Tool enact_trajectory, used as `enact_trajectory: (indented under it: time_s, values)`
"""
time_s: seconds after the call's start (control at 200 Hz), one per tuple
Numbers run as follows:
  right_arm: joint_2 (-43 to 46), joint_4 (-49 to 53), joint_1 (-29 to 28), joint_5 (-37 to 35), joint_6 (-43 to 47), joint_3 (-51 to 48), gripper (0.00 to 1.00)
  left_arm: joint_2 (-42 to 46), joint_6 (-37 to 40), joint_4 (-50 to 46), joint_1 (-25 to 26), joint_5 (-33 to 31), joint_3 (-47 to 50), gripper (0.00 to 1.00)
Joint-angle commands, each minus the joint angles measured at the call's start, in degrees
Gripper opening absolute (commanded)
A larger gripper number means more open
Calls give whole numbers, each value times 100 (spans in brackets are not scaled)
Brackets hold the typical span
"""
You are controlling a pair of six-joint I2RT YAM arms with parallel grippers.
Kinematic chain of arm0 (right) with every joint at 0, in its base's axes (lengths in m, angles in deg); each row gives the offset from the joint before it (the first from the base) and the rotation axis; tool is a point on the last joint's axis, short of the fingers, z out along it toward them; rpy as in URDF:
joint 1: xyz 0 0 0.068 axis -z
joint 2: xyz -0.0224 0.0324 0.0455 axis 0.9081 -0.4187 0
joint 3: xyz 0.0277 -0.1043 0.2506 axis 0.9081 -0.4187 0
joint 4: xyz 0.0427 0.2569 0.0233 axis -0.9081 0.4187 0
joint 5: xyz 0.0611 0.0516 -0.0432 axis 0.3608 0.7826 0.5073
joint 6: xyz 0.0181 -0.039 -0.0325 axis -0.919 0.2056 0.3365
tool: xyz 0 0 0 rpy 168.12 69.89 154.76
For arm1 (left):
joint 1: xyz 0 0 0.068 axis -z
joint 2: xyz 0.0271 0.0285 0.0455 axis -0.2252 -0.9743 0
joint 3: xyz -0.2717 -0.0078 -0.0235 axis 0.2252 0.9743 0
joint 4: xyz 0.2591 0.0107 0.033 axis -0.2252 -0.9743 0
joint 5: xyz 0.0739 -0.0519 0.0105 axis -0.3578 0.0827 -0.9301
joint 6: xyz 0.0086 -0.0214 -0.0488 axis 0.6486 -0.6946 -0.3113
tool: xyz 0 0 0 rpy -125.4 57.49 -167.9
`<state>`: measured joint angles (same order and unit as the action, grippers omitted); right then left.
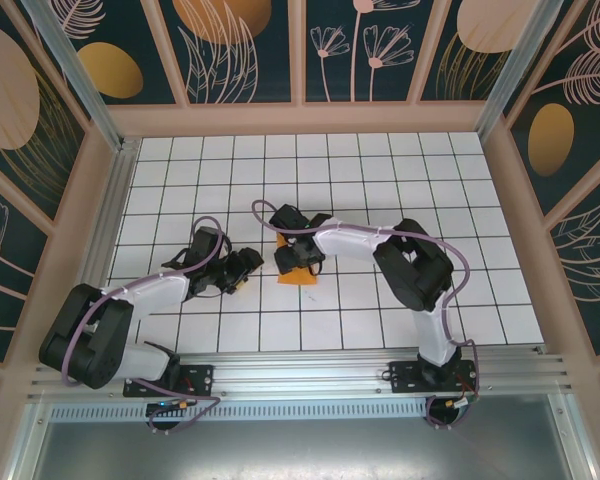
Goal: Fold a paper plane with a square sheet of paper (pick it up from the middle)
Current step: Fold the triangle a second time at the center of the table.
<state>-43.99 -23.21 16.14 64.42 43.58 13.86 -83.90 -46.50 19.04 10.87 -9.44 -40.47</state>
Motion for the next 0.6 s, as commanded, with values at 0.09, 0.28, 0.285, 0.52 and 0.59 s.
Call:
enact_trajectory:
  time_s: [0.09,0.28,0.285,0.52,0.59]
  values:
    - [-158,-717,499,1809,-141,-958,69,-198,144,637,-10,644,10,68]
    - [-64,-1065,817,2309,-183,-1285,66,-368,146,974,72,903,10,68]
    - [-64,-1063,829,2308,-183,-1290,66,-376,142,976,73,903,5,68]
    - [19,-1731,1185,3273,-323,-1749,67,-623,-77,1563,195,1205,60,67]
    - [49,-1913,1257,3514,-336,-1850,70,-655,-188,1768,196,1265,88,68]
